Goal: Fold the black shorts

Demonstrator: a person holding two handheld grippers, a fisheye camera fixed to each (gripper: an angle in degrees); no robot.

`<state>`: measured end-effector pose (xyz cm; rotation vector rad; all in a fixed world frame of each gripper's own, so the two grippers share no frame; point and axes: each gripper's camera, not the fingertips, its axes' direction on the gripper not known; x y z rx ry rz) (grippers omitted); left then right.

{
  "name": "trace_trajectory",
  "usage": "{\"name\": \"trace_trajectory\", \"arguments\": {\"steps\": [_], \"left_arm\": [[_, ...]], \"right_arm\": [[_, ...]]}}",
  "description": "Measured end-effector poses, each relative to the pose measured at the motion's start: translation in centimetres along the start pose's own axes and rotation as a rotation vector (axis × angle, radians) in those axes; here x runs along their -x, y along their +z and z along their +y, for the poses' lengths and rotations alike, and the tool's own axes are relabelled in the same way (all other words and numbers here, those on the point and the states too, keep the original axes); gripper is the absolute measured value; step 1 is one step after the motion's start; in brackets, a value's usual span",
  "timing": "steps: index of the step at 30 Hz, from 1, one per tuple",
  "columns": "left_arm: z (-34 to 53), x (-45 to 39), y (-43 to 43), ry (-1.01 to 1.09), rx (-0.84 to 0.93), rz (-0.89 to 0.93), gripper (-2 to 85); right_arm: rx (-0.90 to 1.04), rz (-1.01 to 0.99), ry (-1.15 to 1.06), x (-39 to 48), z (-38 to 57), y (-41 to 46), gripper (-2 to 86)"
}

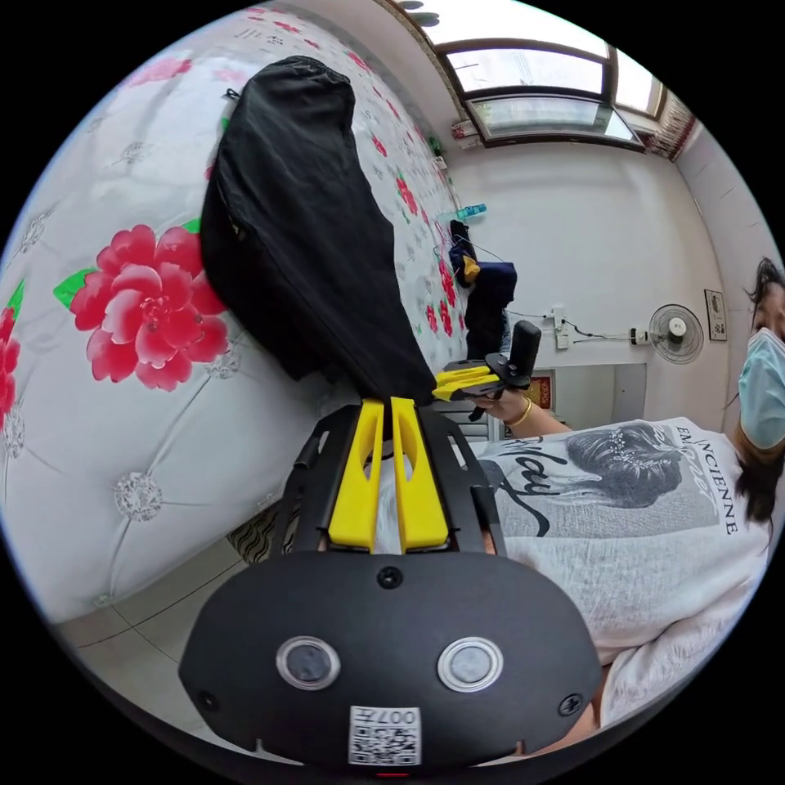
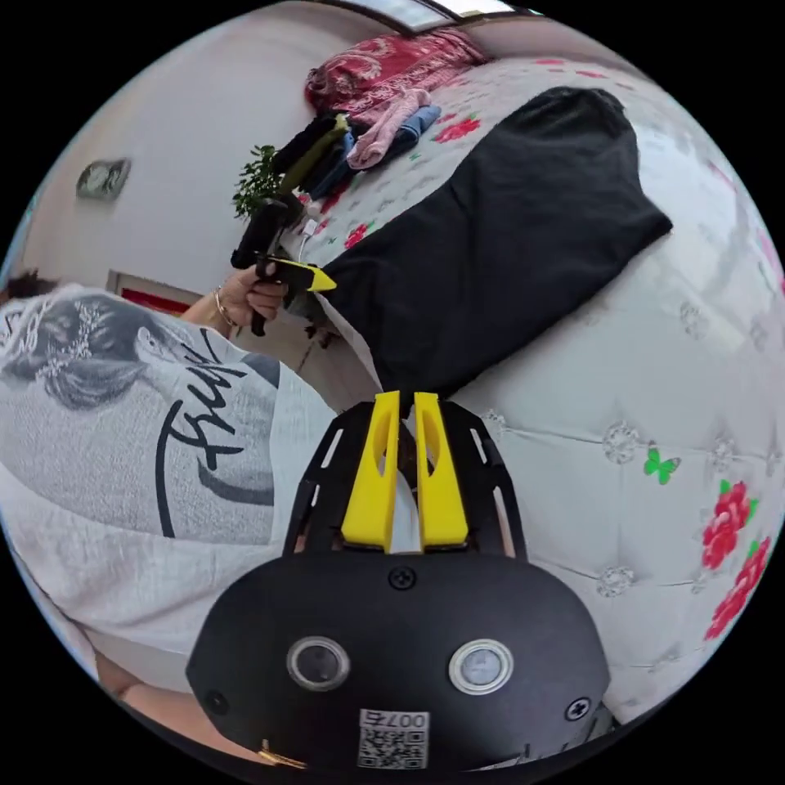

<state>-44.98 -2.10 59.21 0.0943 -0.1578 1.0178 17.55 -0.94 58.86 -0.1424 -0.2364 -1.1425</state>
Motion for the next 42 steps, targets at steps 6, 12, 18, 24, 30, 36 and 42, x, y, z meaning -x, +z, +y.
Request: {"name": "trace_trajectory", "arguments": {"steps": [6,12,18,24,30,36,42], "left_arm": [[-1.1,-1.6,1.3,0.083,-0.030,0.028,-0.8],[-2.4,-2.7,2.5,0.143,-0.025,0.032,-0.3],[-0.2,-1.7,-0.3,0.084,-0.102,-0.125,1.9],[-1.0,1.2,2.2,-0.013,0.028,-0.339,5.6],[-3.6,2.1,4.2,-0.020,0.061,-0.394,6.0],[-3.7,1.1,2.7,-0.002,0.005,-0.283,8.5],[-3.3,3.1,1.0,-0.127,-0.031,-0.249,9.7]], "right_arm": [[-0.052,0.317,-0.384,8.3,-2.6,2.0,11.0],[0.028,0.381,-0.533,10.1,-6.6,10.7,6.1],[0.015,0.457,-0.396,6.6,-6.8,9.6,0.7],[-0.141,0.174,-0.173,1.4,-6.8,5.2,-0.2],[-0.161,0.166,-0.169,0.2,-6.9,4.8,-0.4],[-0.164,0.155,-0.197,-0.6,-7.0,4.9,-0.5],[-0.159,0.153,-0.207,-2.0,-7.3,5.4,-0.5]]}}
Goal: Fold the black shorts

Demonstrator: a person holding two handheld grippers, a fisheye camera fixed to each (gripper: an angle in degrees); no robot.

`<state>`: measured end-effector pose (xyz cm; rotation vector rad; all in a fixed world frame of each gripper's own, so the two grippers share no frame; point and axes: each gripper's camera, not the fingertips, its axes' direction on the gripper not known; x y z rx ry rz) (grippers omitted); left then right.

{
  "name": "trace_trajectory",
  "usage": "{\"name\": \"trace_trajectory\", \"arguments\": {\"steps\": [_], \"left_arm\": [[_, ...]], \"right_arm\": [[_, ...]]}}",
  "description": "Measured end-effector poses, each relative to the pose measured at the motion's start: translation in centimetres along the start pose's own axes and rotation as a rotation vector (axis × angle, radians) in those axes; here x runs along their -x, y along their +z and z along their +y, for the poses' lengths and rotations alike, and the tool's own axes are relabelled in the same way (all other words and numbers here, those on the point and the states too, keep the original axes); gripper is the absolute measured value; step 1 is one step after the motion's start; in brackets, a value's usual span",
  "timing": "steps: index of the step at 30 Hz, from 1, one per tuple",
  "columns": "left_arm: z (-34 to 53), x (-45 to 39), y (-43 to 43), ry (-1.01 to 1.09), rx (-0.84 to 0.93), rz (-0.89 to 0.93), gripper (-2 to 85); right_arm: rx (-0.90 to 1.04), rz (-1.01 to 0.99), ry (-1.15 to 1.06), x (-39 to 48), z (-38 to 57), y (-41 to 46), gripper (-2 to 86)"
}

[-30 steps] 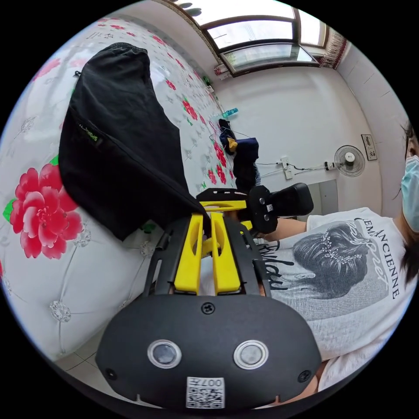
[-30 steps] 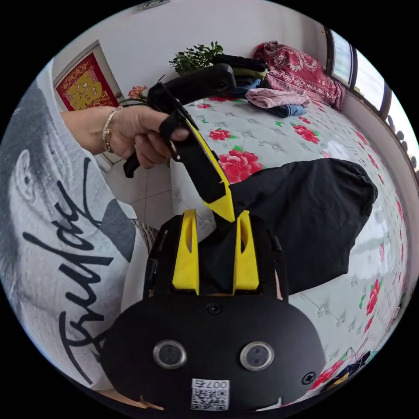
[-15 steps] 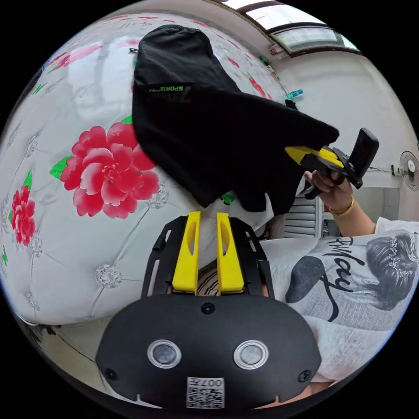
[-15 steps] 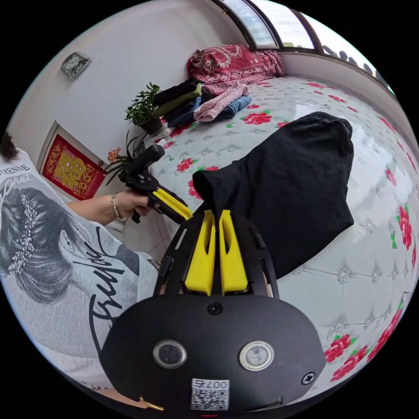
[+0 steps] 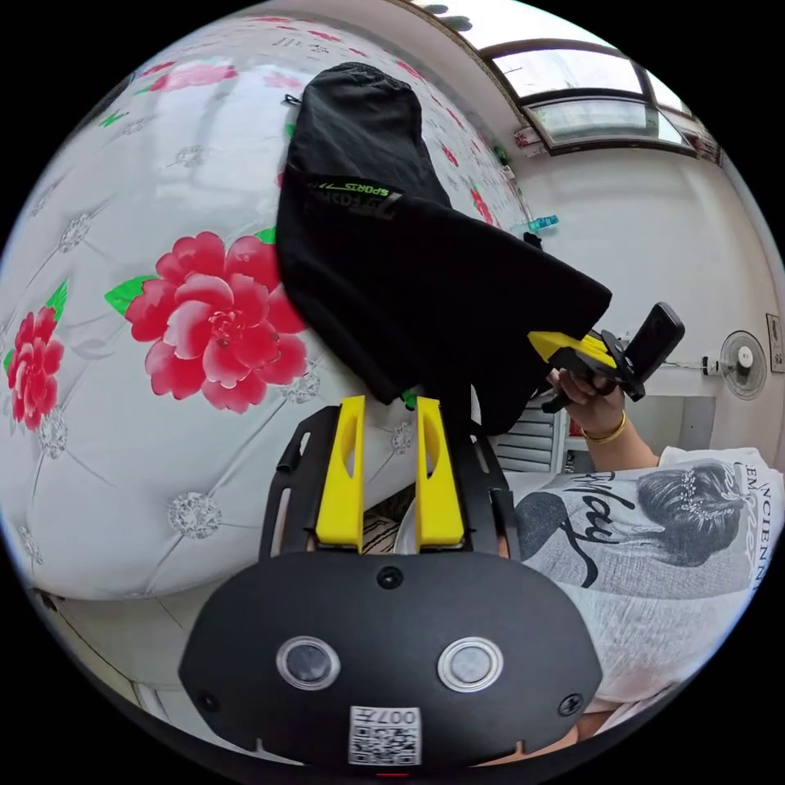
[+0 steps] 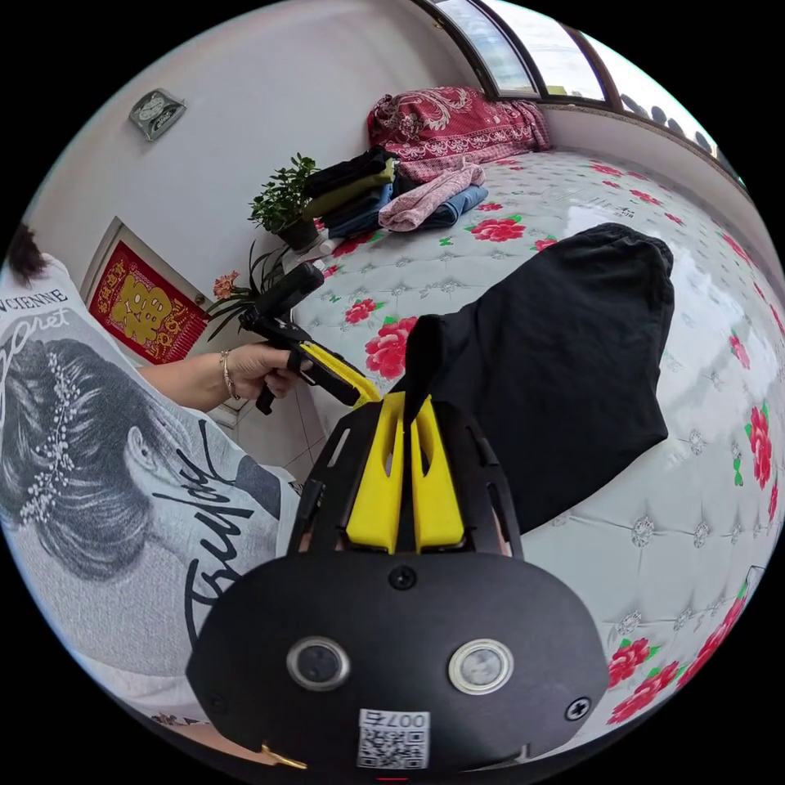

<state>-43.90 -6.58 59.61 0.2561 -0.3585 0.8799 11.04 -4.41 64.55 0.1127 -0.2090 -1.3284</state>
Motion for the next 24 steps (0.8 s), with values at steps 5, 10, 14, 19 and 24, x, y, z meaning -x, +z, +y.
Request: {"name": "trace_trajectory", "arguments": {"steps": [5,10,14,19,24], "left_arm": [[-1.6,0.5,0.8,-0.025,0.012,-0.004,6.6],[-2.3,-0.2,0.6,0.038,0.049,-0.013,-0.6],[-0.3,-0.5,-3.1,0.067,0.070,-0.008,-0.9],[-0.3,1.3,-5.2,0.032,0.135,-0.035,-0.9],[-0.2,2.3,-4.3,0.069,0.194,-0.087,-0.4]], "right_arm": [[-0.001,0.000,-0.012,-0.8,-0.2,0.7,-0.5],[0.034,0.066,-0.086,-0.4,-1.3,1.6,-0.5],[0.060,0.082,-0.158,0.4,-2.7,3.1,-0.5],[0.136,0.040,-0.222,1.1,-4.1,8.3,-0.2],[0.338,-0.020,-0.295,1.9,-5.0,16.5,2.6]]}}
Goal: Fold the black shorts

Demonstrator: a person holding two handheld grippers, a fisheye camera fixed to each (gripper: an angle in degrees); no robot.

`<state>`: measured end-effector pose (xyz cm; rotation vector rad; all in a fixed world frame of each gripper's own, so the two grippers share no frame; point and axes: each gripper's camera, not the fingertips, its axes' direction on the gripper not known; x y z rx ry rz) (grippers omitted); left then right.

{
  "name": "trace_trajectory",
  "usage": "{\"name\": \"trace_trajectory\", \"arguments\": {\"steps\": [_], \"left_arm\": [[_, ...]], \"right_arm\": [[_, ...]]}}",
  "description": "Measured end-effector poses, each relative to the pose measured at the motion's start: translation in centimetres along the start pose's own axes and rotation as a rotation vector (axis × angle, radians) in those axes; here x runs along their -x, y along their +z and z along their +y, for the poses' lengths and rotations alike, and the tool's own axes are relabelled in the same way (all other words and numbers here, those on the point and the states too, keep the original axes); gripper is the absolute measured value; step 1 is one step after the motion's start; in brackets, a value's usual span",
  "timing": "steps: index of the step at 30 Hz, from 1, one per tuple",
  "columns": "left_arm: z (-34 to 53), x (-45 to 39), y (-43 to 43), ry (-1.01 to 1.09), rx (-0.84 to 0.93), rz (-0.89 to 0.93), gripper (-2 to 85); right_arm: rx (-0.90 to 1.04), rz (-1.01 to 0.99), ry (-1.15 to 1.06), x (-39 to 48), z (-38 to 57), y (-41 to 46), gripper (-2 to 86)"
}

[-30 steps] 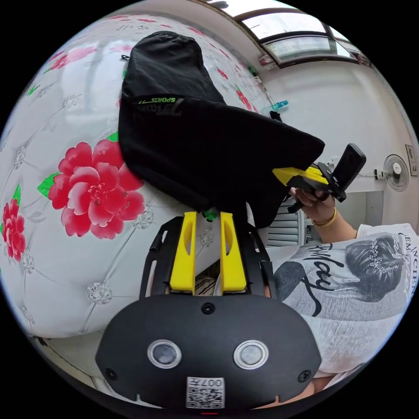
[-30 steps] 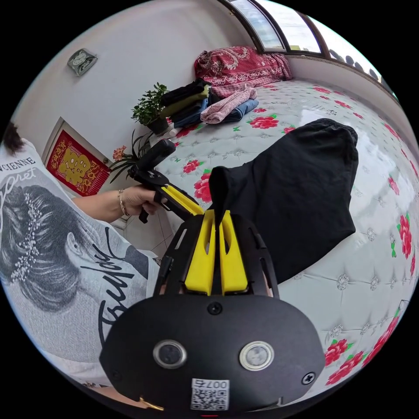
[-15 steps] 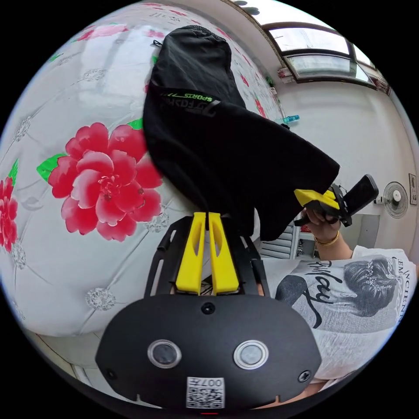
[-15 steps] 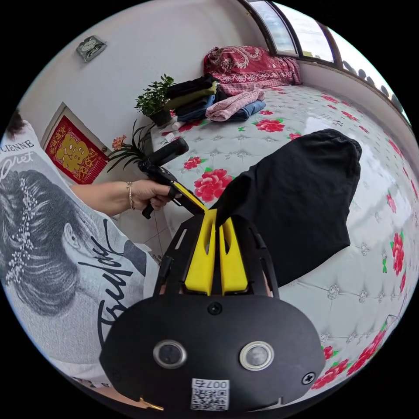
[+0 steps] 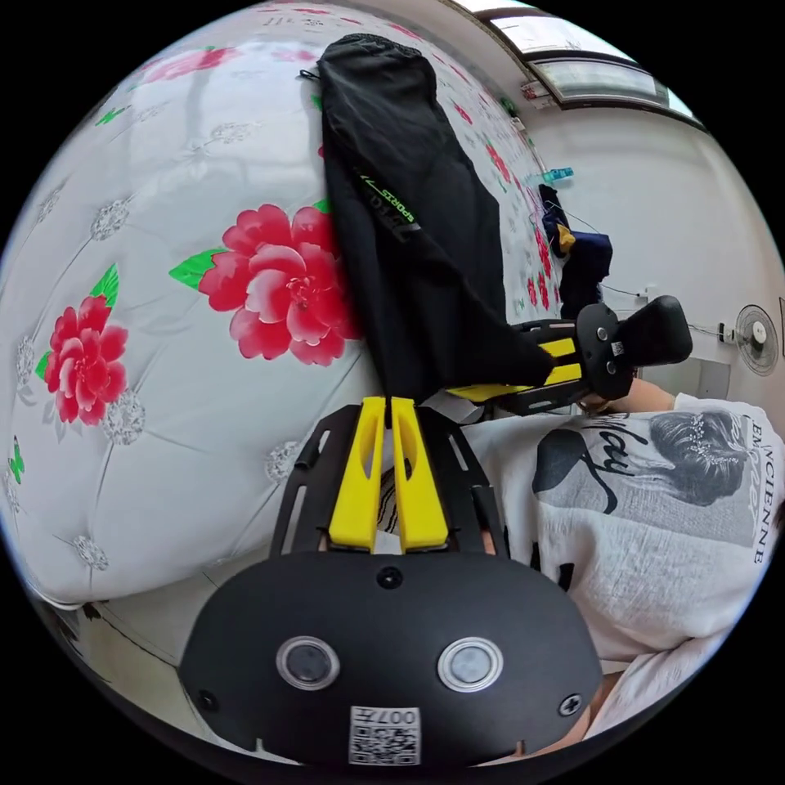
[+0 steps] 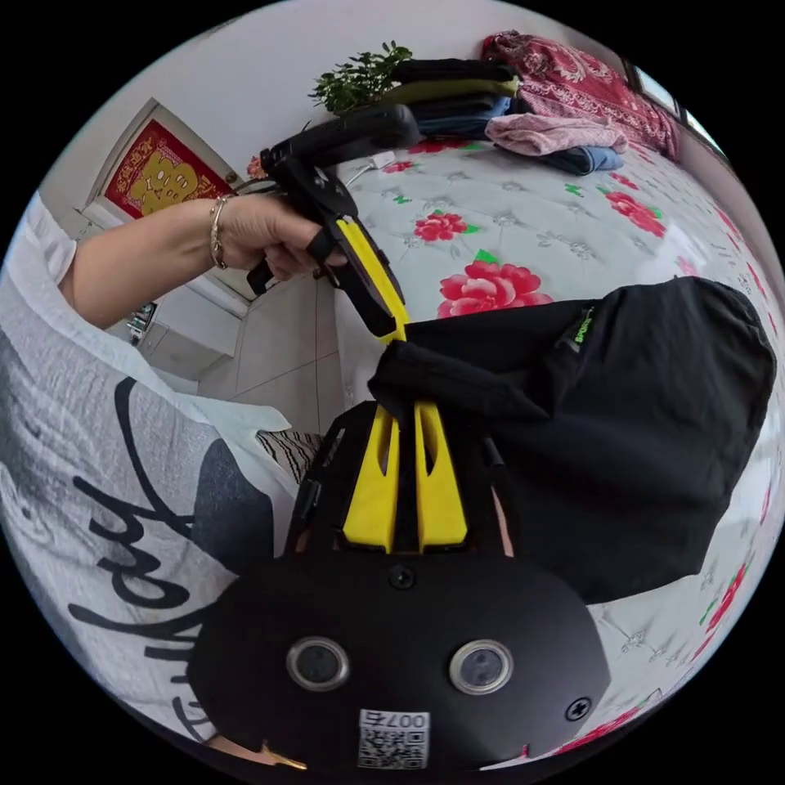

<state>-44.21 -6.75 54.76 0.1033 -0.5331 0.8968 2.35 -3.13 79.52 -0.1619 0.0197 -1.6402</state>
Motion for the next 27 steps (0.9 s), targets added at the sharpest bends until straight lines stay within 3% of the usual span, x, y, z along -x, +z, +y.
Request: {"name": "trace_trajectory", "arguments": {"steps": [5,8,11,18,23,27], "left_arm": [[3.4,0.9,-0.7,-0.024,0.037,0.005,0.7],[5.5,1.0,-2.8,-0.063,-0.059,0.035,1.0],[6.0,0.2,-4.9,-0.057,-0.178,0.083,2.6],[2.6,0.1,-2.0,-0.002,-0.077,0.098,4.7],[1.0,-1.3,-3.2,0.036,-0.129,0.077,3.2],[-0.5,-2.7,-4.5,0.061,-0.153,0.017,3.6]], "right_arm": [[0.032,0.012,-0.150,1.5,-0.8,1.1,4.0],[0.100,0.008,-0.224,2.3,-1.2,1.9,4.3],[0.006,-0.064,-0.077,0.2,-0.6,0.2,4.6],[-0.223,-0.157,0.592,-8.9,11.3,-4.7,5.4],[-0.318,0.039,0.670,-11.8,12.7,-8.4,7.3],[-0.393,0.199,0.556,-15.4,7.5,-12.6,8.7]]}}
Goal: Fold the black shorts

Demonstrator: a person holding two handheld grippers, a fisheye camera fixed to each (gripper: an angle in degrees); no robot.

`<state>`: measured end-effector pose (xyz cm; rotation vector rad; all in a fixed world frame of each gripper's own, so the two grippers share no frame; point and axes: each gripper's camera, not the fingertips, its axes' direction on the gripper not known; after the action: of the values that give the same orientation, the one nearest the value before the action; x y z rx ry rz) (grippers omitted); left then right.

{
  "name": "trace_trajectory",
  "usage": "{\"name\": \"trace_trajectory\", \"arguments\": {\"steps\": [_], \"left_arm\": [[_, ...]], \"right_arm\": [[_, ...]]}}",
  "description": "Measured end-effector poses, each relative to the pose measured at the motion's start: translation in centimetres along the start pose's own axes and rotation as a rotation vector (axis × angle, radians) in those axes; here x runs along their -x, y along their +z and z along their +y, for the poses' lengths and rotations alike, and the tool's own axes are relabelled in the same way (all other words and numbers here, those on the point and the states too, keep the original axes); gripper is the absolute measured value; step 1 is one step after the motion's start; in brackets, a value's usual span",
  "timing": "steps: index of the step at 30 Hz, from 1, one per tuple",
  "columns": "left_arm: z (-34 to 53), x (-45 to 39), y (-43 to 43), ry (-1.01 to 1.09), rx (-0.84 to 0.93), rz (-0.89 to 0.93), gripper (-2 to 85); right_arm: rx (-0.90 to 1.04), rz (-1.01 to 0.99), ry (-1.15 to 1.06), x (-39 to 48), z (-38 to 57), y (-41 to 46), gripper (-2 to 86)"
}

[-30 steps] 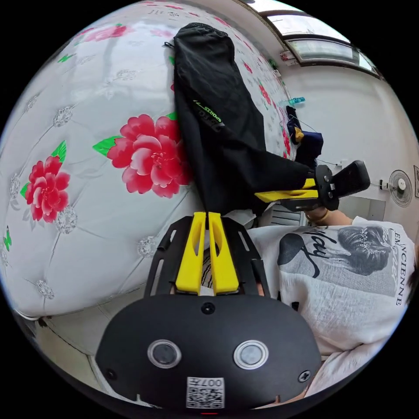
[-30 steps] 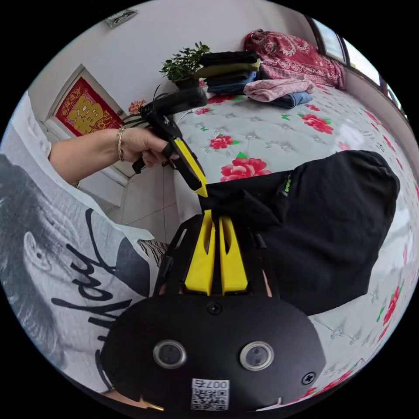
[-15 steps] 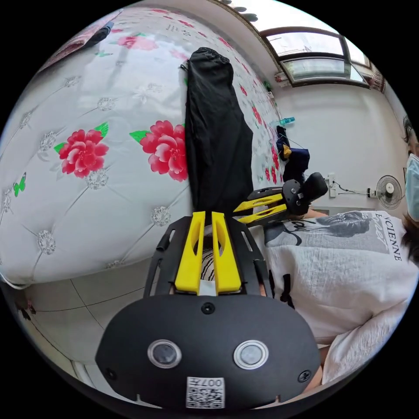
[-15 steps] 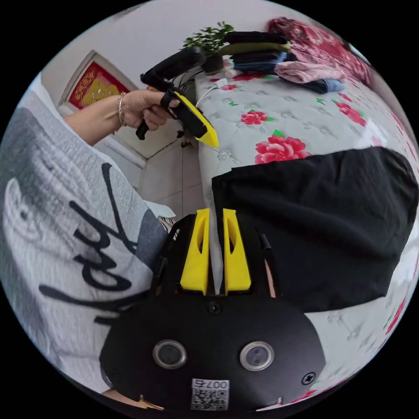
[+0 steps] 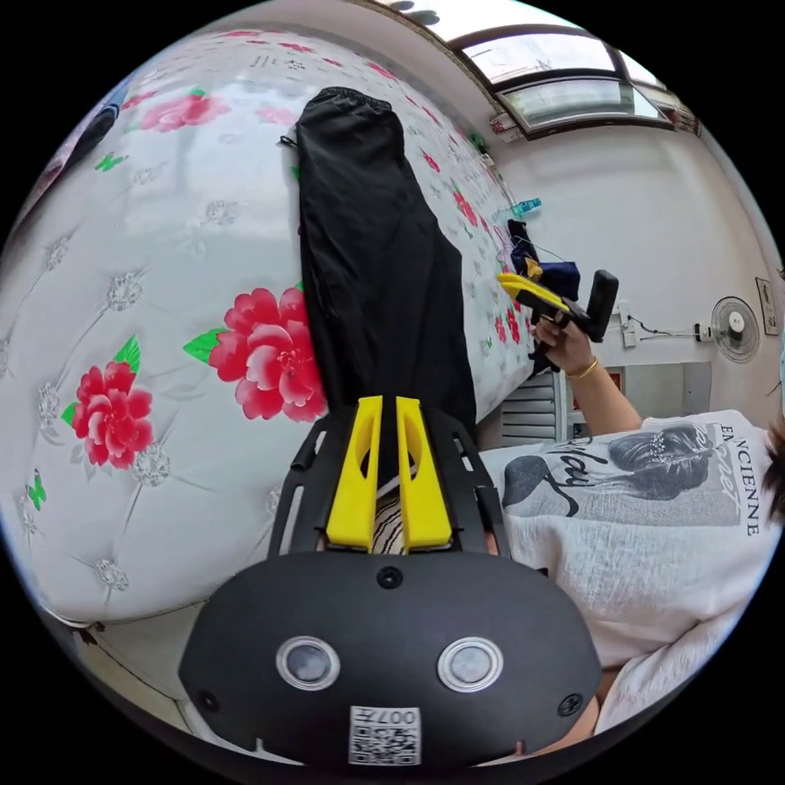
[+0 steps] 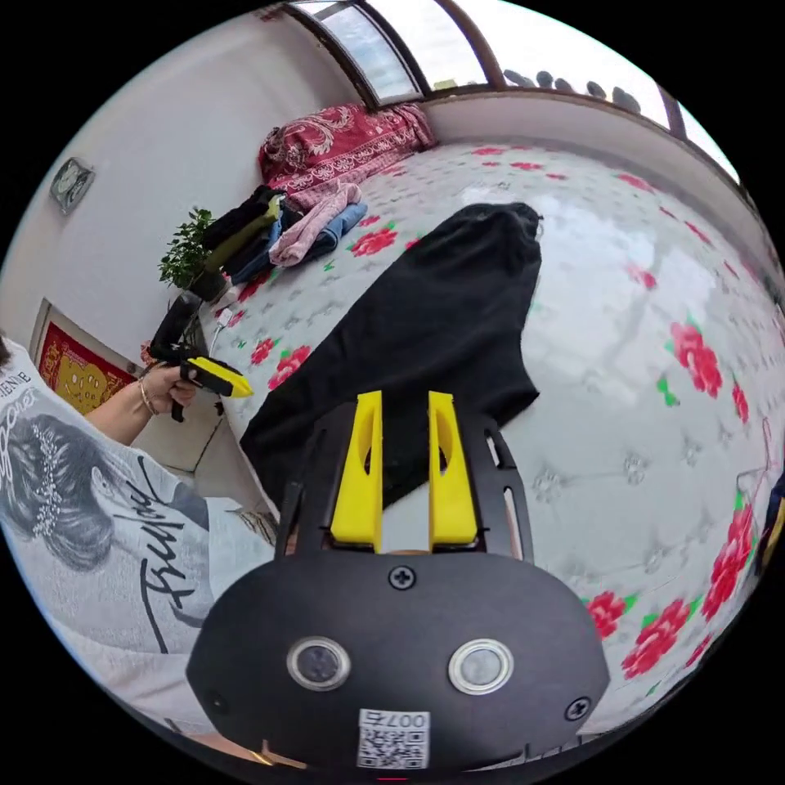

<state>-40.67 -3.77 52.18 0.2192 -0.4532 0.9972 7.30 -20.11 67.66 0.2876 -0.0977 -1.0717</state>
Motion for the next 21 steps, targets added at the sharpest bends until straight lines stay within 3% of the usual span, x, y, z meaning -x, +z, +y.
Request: {"name": "trace_trajectory", "arguments": {"steps": [8,15,21], "left_arm": [[-1.0,-1.7,3.4,0.064,0.098,-0.081,3.6],[-2.9,-1.3,4.9,0.080,0.155,-0.018,0.4],[-4.4,-0.6,4.1,0.071,0.163,0.021,-0.9]], "right_arm": [[0.033,0.142,-0.354,0.3,-20.4,4.4,10.7],[0.170,0.114,-0.373,-5.2,-36.1,14.1,10.1],[0.381,-0.006,-0.432,-6.6,-39.5,20.4,6.6]]}}
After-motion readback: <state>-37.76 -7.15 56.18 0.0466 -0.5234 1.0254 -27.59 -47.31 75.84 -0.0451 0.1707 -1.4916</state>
